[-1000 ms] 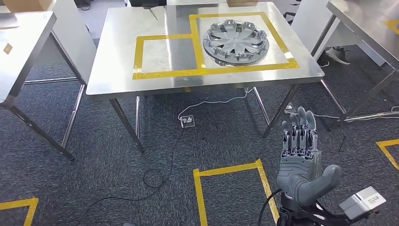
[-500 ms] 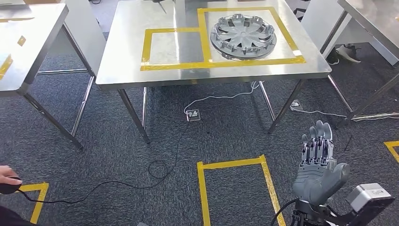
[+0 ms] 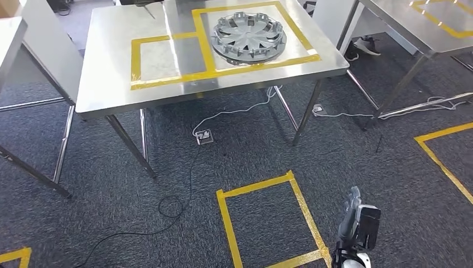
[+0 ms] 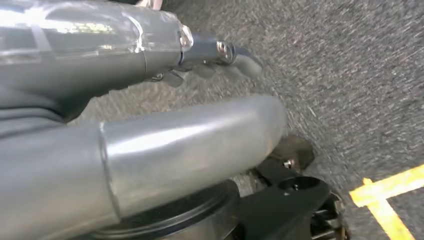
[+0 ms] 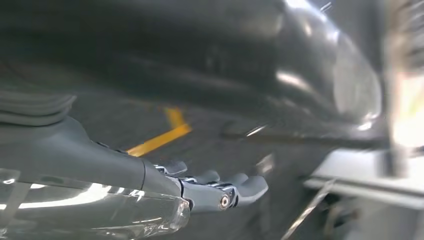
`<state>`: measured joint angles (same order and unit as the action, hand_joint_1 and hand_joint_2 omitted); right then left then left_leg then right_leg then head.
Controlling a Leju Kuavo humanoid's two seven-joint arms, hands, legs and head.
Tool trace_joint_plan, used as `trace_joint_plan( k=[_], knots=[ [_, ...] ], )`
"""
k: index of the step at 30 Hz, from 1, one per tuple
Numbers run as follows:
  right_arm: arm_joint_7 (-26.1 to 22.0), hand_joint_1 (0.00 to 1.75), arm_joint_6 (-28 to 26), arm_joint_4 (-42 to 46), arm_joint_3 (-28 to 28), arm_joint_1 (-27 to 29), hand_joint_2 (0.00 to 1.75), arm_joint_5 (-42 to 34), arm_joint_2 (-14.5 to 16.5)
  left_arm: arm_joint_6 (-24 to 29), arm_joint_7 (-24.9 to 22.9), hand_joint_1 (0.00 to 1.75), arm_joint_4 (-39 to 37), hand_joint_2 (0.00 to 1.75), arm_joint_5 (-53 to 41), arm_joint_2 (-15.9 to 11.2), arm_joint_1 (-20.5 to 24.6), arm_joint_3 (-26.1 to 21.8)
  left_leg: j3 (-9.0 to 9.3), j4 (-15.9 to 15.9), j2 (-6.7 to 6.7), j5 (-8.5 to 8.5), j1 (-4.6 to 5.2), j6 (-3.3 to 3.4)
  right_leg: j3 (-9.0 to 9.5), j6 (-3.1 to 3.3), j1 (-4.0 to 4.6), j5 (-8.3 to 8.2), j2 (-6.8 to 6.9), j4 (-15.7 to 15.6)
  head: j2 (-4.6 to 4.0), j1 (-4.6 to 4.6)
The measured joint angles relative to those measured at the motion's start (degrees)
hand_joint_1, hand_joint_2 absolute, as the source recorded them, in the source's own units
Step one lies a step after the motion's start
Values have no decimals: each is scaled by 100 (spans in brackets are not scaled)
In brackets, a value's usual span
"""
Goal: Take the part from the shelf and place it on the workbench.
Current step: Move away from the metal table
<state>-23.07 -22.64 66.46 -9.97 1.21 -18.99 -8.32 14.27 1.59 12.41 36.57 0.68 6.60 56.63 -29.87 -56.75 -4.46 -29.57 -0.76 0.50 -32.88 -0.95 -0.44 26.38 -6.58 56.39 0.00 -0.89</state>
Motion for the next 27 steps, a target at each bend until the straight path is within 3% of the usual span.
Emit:
trace_joint_plan(
  k=[2,4,6,7,8,9,11,12,14,15,17,18,19,21,22,24,26,27],
  knots=[
    [262,0,-58,-679,38,-112,0,54,52,15,30,0,3,0,7,26,3,0,12,55,212,36,-20,51,-152,-63,5,180,201,274,0,60],
    [546,0,-100,-1448,44,-214,0,134,136,18,-25,0,4,0,15,54,-2,0,1,64,418,41,-7,67,-484,-124,-13,550,513,975,0,155],
    [826,0,-86,-2224,36,-224,0,260,256,4,-191,0,2,0,15,68,-10,0,-12,62,594,34,2,66,-721,-164,-43,730,624,1517,0,205],
    [963,0,-73,-2568,28,-210,0,337,317,-9,-282,0,1,0,14,70,-9,0,-14,61,668,27,3,59,-697,-169,-56,666,650,1498,0,230],
    [1083,0,-59,-2864,16,-206,0,413,370,-23,-357,0,0,0,13,72,-6,0,-10,60,739,20,3,47,-556,-164,-63,506,687,1246,0,259],
    [1179,0,-44,-3113,0,-219,0,489,415,-36,-417,0,0,0,12,73,-1,0,0,59,808,9,5,31,-337,-148,-62,314,774,839,0,287],
    [1315,0,-22,-3498,-51,-290,0,623,488,-48,-488,0,1,0,9,73,10,0,20,59,938,-15,22,-18,24,-77,-10,98,967,149,0,320],
    [1359,0,-12,-3648,-78,-326,0,669,518,-49,-509,0,1,0,7,72,15,0,31,59,992,-27,28,-46,99,-34,18,81,1016,-5,0,321],
    [1405,0,-2,-3929,-115,-365,0,715,567,-48,-531,0,2,0,6,73,24,0,71,72,1092,-41,24,-112,98,54,53,93,931,-37,0,305],
    [1415,0,1,-4055,-124,-373,0,722,587,-48,-536,0,3,0,6,74,33,0,94,65,1047,-69,12,-149,110,95,48,82,880,-54,0,302],
    [1420,0,6,-4267,-143,-406,0,737,628,-48,-535,0,4,0,6,73,45,0,22,-172,732,-267,-8,-197,136,176,24,45,777,-95,0,267],
    [1421,0,7,-4353,-152,-434,0,742,649,-48,-535,0,4,0,6,72,45,0,-112,-475,536,-450,-17,-206,140,208,17,31,725,-105,0,221],
    [1421,0,8,-4433,-162,-465,0,747,669,-48,-536,0,4,0,6,68,37,0,-297,-870,425,-649,-18,-203,134,228,27,27,658,-104,0,167],
    [1423,0,9,-4592,-193,-501,0,753,700,-46,-532,0,3,0,6,61,14,0,-629,-1527,402,-867,-13,-194,129,249,58,29,502,-88,0,85],
    [1427,0,9,-4662,-214,-504,0,758,713,-42,-518,0,2,0,6,57,5,0,-680,-1588,405,-807,-12,-184,129,252,69,33,421,-73,0,63],
    [1435,0,10,-4769,-247,-509,0,780,732,-25,-454,0,1,0,5,55,1,0,-486,-1078,304,-401,-11,-149,129,247,80,53,263,-24,0,31],
    [1419,0,9,-4836,-263,-530,0,799,747,-2,-375,0,0,0,2,47,2,0,-189,-385,-58,-97,-34,-106,109,213,82,86,111,39,0,8],
    [1397,0,8,-4862,-269,-542,0,803,753,7,-343,0,0,0,-1,44,3,0,-99,-184,-189,-48,-38,-94,87,183,72,94,32,64,0,8]
  ],
)
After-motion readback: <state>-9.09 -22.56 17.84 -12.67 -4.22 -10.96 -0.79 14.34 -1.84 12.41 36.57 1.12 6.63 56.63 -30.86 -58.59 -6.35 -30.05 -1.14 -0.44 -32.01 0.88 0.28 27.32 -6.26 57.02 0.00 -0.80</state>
